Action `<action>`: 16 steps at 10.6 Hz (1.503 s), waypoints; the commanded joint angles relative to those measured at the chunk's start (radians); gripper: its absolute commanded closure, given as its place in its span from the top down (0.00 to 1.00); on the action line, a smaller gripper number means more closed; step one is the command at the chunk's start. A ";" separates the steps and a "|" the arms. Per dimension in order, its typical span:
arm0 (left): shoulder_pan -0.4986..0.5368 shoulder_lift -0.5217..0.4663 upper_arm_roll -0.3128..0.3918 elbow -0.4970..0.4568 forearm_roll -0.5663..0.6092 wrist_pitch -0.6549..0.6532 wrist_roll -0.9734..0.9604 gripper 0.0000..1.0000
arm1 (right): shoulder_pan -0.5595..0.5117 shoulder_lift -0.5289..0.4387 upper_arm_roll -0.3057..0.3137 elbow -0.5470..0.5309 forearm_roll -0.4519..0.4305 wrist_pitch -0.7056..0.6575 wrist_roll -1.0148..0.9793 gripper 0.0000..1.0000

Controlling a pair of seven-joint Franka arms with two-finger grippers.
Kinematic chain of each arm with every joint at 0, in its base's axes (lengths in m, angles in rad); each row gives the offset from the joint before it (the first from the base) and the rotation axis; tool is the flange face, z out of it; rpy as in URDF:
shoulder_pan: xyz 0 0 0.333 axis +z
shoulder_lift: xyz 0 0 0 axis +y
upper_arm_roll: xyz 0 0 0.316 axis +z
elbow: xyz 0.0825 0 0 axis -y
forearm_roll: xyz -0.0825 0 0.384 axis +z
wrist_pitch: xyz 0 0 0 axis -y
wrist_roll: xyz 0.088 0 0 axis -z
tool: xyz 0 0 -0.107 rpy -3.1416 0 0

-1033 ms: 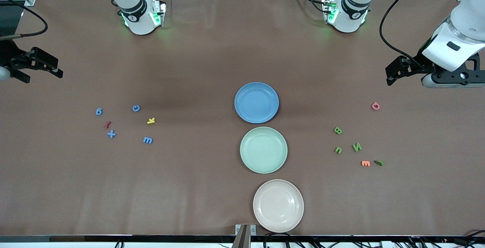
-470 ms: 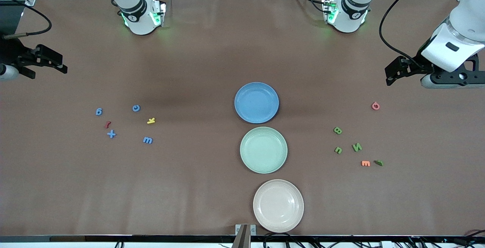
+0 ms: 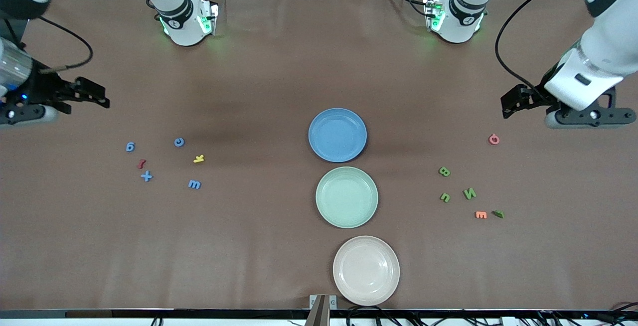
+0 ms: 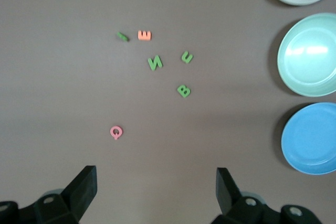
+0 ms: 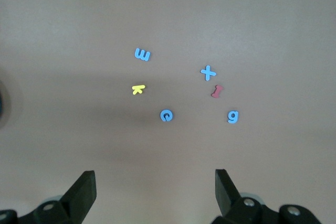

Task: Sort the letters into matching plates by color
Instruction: 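Move the right gripper to the blue letters while the left gripper reaches green letters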

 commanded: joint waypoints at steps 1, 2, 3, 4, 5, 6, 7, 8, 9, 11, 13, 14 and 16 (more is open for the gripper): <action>0.002 0.111 -0.002 0.007 -0.003 0.003 -0.043 1.00 | 0.015 0.000 0.034 -0.181 -0.015 0.236 0.110 1.00; 0.011 0.154 -0.001 0.010 0.011 0.056 -0.080 1.00 | 0.016 0.021 0.036 -0.244 -0.014 0.340 0.136 1.00; 0.024 0.203 0.001 0.010 0.015 0.117 -0.144 1.00 | 0.030 0.053 0.036 -0.299 -0.014 0.431 0.207 1.00; 0.044 0.240 0.001 0.010 0.029 0.175 -0.183 1.00 | 0.056 0.092 0.036 -0.342 -0.014 0.530 0.251 1.00; 0.070 0.268 0.001 0.012 0.031 0.222 -0.207 1.00 | 0.071 0.136 0.038 -0.364 -0.014 0.607 0.281 1.00; 0.096 0.304 0.003 0.012 0.034 0.268 -0.249 1.00 | 0.079 0.194 0.038 -0.366 -0.014 0.673 0.284 1.00; 0.125 0.340 0.003 0.012 0.035 0.320 -0.280 1.00 | 0.090 0.245 0.039 -0.366 -0.011 0.738 0.287 1.00; 0.140 0.384 0.004 0.013 0.035 0.379 -0.292 1.00 | 0.099 0.286 0.039 -0.363 -0.004 0.784 0.289 1.00; 0.142 0.429 0.033 0.021 0.035 0.445 -0.324 1.00 | 0.100 0.319 0.039 -0.361 -0.001 0.824 0.292 1.00; 0.142 0.490 0.055 0.045 0.037 0.519 -0.375 1.00 | 0.123 0.391 0.038 -0.341 -0.001 0.889 0.368 1.00; 0.142 0.553 0.079 0.076 0.035 0.523 -0.384 1.00 | 0.134 0.469 0.039 -0.276 -0.001 0.912 0.394 0.98; 0.139 0.577 0.079 0.078 0.035 0.524 -0.415 1.00 | 0.139 0.503 0.039 -0.245 0.000 0.919 0.420 0.98; 0.122 0.616 0.081 0.078 0.041 0.573 -0.513 1.00 | 0.153 0.554 0.038 -0.206 -0.001 0.932 0.439 0.95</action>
